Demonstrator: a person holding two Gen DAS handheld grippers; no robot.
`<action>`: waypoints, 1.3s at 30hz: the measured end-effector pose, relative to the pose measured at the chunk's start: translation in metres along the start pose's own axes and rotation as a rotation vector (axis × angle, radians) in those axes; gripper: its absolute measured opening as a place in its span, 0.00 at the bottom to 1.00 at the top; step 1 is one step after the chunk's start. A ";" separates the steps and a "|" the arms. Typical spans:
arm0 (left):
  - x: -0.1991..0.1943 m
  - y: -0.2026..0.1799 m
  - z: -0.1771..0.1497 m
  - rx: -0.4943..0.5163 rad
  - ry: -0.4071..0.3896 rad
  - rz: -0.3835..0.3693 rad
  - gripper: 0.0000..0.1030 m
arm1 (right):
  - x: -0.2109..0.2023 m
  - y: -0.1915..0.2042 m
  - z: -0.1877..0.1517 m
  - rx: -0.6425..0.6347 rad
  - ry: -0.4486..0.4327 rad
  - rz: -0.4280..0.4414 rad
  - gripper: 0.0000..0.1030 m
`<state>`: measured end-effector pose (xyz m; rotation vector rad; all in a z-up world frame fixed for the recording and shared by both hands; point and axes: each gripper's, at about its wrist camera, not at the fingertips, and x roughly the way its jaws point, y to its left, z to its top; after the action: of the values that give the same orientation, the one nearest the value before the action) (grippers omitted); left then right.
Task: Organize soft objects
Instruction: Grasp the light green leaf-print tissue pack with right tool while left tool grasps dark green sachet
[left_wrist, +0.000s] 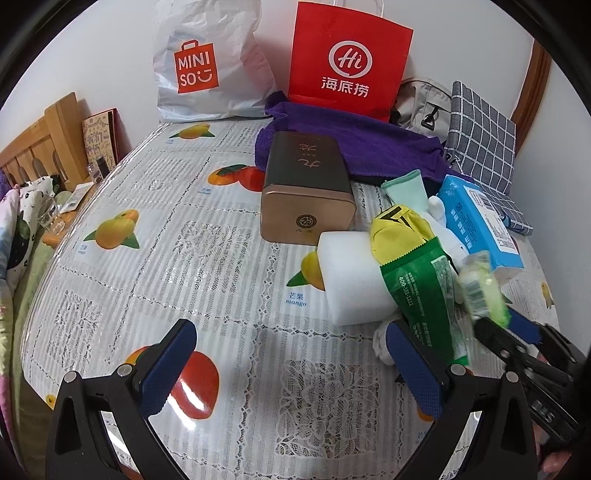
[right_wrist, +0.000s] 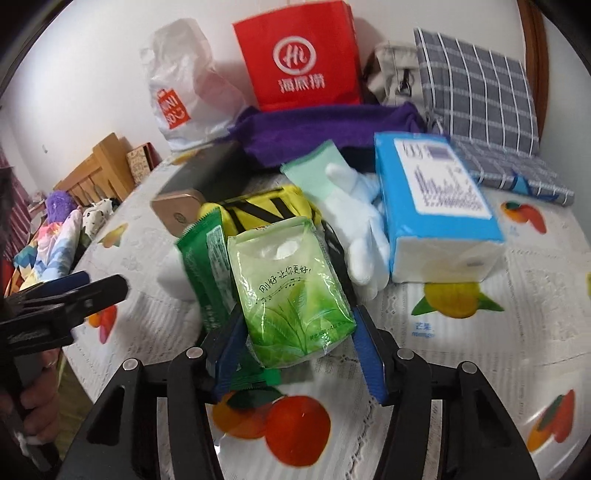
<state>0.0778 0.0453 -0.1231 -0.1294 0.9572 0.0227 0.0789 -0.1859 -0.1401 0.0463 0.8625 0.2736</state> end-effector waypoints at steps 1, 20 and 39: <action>-0.001 0.000 0.000 -0.002 0.000 0.001 1.00 | -0.005 0.000 0.000 -0.006 -0.007 -0.002 0.54; -0.005 -0.055 -0.009 0.058 0.026 0.002 1.00 | -0.023 -0.086 -0.042 0.115 0.055 -0.234 0.56; 0.042 -0.106 -0.004 -0.052 0.090 0.010 0.88 | -0.003 -0.095 -0.048 0.031 0.033 -0.167 0.69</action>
<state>0.1063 -0.0617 -0.1491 -0.1750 1.0472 0.0515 0.0616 -0.2821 -0.1837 -0.0012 0.8977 0.1044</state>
